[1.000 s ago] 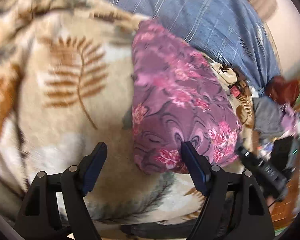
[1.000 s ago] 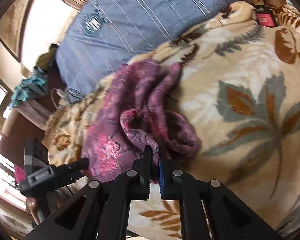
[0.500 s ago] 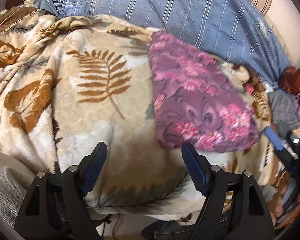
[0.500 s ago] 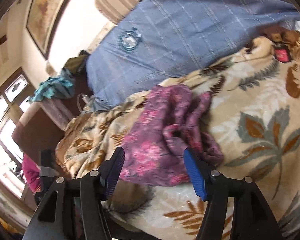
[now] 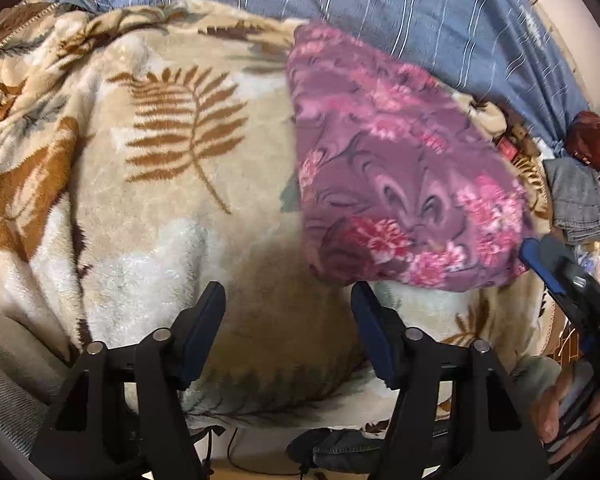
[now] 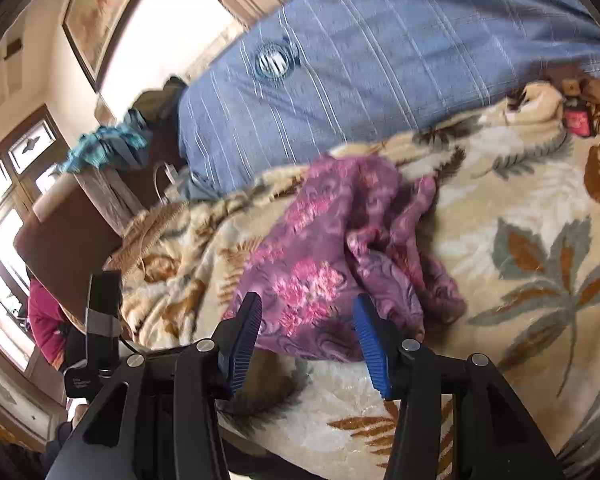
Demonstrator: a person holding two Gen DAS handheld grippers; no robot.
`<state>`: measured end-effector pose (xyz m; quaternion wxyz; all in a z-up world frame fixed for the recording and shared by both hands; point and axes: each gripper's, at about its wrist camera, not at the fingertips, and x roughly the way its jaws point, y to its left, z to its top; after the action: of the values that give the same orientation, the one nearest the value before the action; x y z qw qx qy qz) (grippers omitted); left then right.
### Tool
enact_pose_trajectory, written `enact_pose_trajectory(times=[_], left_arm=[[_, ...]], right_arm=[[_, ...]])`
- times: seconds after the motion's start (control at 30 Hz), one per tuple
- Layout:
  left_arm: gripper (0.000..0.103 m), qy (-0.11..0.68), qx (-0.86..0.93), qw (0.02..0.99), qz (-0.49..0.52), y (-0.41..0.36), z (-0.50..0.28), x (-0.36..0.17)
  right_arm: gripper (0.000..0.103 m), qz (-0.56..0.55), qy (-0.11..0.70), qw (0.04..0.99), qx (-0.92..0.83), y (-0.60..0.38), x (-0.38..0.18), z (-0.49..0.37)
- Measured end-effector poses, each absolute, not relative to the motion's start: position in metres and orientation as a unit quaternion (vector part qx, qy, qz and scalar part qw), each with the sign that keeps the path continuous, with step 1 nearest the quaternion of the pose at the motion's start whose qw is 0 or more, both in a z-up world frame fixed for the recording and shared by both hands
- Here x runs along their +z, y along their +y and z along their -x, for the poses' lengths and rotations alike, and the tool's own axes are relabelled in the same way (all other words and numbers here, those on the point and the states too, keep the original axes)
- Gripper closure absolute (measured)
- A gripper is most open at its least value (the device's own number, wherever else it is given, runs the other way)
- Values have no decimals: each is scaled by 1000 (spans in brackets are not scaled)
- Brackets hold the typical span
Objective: Fold small clothes
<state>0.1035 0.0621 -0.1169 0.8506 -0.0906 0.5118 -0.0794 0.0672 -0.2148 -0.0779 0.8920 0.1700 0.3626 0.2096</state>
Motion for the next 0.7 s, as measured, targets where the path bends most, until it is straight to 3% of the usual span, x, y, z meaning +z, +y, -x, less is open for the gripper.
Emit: enact_pose_trajectory(times=[0.07,0.17,0.2,0.23,0.3,0.37,0.43,0.6,0.7], left_arm=[[47,518,-81,848,79,56,-107,-121],[47,512,-82,853,64,46,-109,-119],[47,512,-83,853,58,43,-112,-119],[47,514,-81,853,51,39,-115,-120],[52,518,-78,850,53,37,-121,-121],[67,514,-93,850,69,37,-122,-118],[83,506,-119,851,82,35,-118,-114],[89,502,-125,850,97,42,-115,-113],[89,516,-119,843,93,41,-119,-126]], right_arm=[[53,-169,388,890,171,-216,-93,-80],[55,-174,409,881,163,-217,-106,-89],[59,-176,416,876,167,-216,-108,-91],[73,-178,423,871,174,-215,-111,-92],[86,-182,428,866,183,-216,-113,-91],[99,-179,422,870,181,-218,-108,-87],[99,-188,406,876,178,-223,-99,-81],[100,-184,351,903,166,-224,-69,-64],[100,-164,367,904,142,-221,-81,-72]])
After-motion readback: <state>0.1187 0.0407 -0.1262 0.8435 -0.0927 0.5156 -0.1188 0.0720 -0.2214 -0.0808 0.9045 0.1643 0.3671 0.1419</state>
